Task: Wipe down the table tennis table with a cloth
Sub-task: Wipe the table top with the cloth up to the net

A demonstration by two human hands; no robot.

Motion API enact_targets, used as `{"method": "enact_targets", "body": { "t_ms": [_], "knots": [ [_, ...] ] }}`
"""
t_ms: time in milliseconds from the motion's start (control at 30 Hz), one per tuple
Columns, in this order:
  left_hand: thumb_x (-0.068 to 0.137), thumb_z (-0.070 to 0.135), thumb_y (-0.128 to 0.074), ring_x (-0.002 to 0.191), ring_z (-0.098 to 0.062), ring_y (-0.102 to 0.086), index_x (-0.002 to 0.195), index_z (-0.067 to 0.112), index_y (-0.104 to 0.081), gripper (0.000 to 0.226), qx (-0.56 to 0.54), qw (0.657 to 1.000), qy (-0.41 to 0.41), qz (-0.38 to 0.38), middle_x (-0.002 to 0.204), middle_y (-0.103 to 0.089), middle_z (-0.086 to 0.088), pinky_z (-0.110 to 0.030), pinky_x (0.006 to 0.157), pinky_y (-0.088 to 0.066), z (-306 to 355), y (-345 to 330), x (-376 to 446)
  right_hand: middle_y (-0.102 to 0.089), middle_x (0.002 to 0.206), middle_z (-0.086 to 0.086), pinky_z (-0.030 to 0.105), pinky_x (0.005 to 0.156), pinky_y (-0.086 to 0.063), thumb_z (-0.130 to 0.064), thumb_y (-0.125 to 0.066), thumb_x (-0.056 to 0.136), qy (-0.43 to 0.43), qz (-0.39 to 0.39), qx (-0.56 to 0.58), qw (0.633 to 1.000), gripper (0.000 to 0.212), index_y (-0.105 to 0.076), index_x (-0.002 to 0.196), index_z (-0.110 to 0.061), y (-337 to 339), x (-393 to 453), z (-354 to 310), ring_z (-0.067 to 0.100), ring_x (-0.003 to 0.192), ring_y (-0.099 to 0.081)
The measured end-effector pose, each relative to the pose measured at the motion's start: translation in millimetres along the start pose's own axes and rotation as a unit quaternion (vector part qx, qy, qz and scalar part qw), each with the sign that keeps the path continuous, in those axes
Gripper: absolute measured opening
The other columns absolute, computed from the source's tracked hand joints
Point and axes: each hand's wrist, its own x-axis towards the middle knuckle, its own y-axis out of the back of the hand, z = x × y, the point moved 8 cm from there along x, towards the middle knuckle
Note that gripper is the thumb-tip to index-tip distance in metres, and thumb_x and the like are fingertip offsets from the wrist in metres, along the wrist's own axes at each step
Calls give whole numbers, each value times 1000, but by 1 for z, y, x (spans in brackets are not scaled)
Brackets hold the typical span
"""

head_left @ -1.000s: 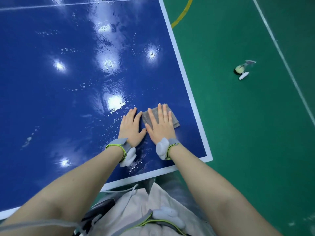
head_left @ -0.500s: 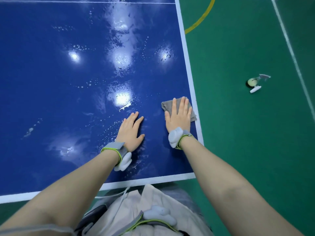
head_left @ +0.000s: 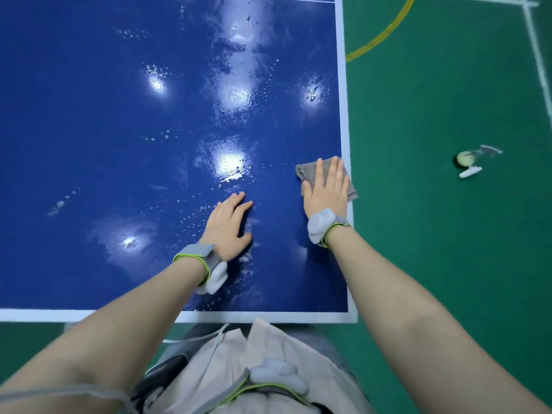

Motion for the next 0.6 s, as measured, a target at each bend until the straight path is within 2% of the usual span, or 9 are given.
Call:
{"method": "enact_targets", "body": {
  "t_ms": [100, 233, 367, 433, 500, 600],
  "knots": [
    [79, 35, -47, 144, -19, -5, 143, 14, -29, 70, -4, 1000, 11, 0, 155, -15, -3, -33, 115, 1, 1, 0, 0, 10, 157, 20, 45, 116, 8, -41, -19, 103, -16, -3, 9, 1000, 62, 4, 151, -11, 0, 1, -16, 33, 145, 10],
    [70, 36, -39, 143, -20, -9, 141, 13, -33, 75, -15, 1000, 20, 2, 154, -19, -4, -31, 114, -3, 2, 1, 0, 11, 157, 18, 44, 115, 12, -41, -22, 103, 138, -23, 5, 990, 63, 5, 151, -12, -3, -14, -79, 32, 145, 13],
    [69, 32, -36, 135, -22, -23, 133, 15, -45, 66, -29, 998, 51, 31, 146, -32, -2, -29, 107, -13, 2, 12, 4, 9, 158, 14, 40, 115, 13, -39, -25, 103, 238, -25, -7, 971, 61, 0, 152, -14, -2, -10, -84, 29, 146, 12],
    [74, 30, -36, 128, -24, -30, 128, 14, -50, 57, -41, 995, 75, 50, 138, -40, -2, -30, 103, -19, 1, 19, 12, 7, 158, 14, 39, 115, 12, -38, -28, 102, 206, -14, 11, 978, 60, -2, 152, -15, 4, 8, -64, 28, 146, 10],
    [86, 22, -44, 122, -27, -34, 127, 12, -50, 43, -61, 990, 106, 66, 132, -44, -6, -30, 101, -23, -2, 25, 23, 7, 158, 15, 40, 115, 10, -38, -27, 102, 126, 2, 19, 992, 61, -2, 152, -15, 10, 26, -34, 28, 146, 9],
    [87, 11, -49, 121, -27, -35, 128, 12, -49, 41, -76, 983, 137, 93, 132, -44, -8, -30, 100, -25, -6, 36, 40, 8, 158, 15, 41, 116, 8, -40, -23, 102, 37, 11, 15, 999, 60, 0, 152, -15, 14, 42, -4, 29, 146, 8]
  ]
}}
